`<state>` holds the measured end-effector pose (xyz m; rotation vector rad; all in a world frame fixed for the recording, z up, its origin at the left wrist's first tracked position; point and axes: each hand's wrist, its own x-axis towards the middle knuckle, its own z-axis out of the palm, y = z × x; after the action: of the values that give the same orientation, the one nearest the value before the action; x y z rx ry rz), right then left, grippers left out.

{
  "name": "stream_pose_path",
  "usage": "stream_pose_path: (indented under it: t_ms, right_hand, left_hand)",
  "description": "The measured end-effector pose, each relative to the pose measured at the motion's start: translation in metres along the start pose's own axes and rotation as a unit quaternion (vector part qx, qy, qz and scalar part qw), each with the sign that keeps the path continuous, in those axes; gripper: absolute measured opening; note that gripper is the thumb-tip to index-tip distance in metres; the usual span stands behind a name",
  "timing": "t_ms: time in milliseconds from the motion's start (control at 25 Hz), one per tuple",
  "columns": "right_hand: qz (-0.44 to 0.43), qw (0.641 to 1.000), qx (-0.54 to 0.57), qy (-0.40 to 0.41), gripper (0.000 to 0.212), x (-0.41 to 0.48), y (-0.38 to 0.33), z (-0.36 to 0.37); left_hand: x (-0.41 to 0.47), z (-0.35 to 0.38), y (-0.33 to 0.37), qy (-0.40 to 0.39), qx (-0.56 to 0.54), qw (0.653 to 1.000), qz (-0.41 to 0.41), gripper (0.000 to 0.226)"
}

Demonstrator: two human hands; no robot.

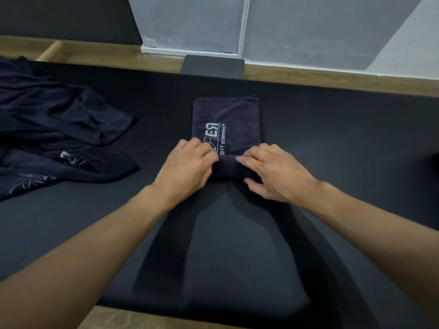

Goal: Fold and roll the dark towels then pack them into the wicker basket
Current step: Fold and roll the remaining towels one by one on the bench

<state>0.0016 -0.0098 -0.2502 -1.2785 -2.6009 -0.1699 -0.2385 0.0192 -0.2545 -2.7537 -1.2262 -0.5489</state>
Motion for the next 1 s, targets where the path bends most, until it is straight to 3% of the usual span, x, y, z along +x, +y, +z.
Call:
stream_pose_path:
  t_ms: [80, 160, 240, 320, 360, 400, 520, 640, 760, 800, 920, 1000]
  right_hand:
    - [0.014, 0.998, -0.041, -0.041, 0.053, -0.004, 0.0, 0.004]
    - [0.02, 0.996, -0.048, -0.07, 0.047, 0.004, -0.002, 0.003]
    - [0.059, 0.99, 0.019, -0.127, 0.04, 0.019, -0.001, -0.01]
    - [0.13, 0.964, 0.121, -0.2, 0.035, 0.032, 0.006, -0.024]
    - [0.155, 0.946, 0.164, -0.234, 0.033, 0.035, 0.009, -0.028]
    - [0.165, 0.934, 0.193, -0.253, 0.033, 0.036, 0.01, -0.03]
    - [0.187, 0.898, 0.279, -0.283, 0.03, 0.04, 0.013, -0.033]
    - [0.238, 0.849, 0.359, -0.306, 0.025, 0.049, 0.023, -0.035]
    - [0.272, 0.822, 0.398, -0.303, 0.024, 0.054, 0.029, -0.033]
    - [0.269, 0.832, 0.398, -0.276, 0.024, 0.05, 0.028, -0.033]
    - [0.152, 0.947, 0.235, -0.155, 0.037, 0.026, 0.017, -0.026]
    - [0.122, 0.968, 0.167, -0.139, 0.047, 0.014, 0.012, -0.023]
  left_hand:
    - [-0.016, 0.007, 0.001, -0.009, 0.058, 0.997, 0.051, 0.036]
    - [-0.019, 0.006, 0.0, -0.037, 0.052, 0.997, 0.034, 0.041]
    - [-0.003, -0.003, -0.001, -0.074, -0.074, 0.993, -0.05, 0.037]
    - [0.014, -0.017, -0.008, -0.133, -0.259, 0.94, -0.176, 0.02]
    - [0.017, -0.02, -0.01, -0.148, -0.31, 0.915, -0.212, 0.01]
    - [0.015, -0.023, -0.009, -0.143, -0.312, 0.913, -0.22, 0.006]
    - [-0.005, -0.024, 0.002, -0.044, -0.134, 0.985, -0.097, 0.026]
    - [-0.018, -0.015, 0.01, -0.032, 0.024, 0.998, 0.04, 0.043]
    - [-0.014, -0.013, 0.013, -0.059, -0.005, 0.998, -0.007, 0.045]
    - [-0.009, -0.015, 0.012, -0.076, -0.059, 0.994, -0.05, 0.041]
    - [0.013, -0.024, -0.004, -0.159, -0.209, 0.947, -0.184, 0.03]
    - [0.028, -0.028, -0.017, -0.217, -0.294, 0.9, -0.238, 0.027]
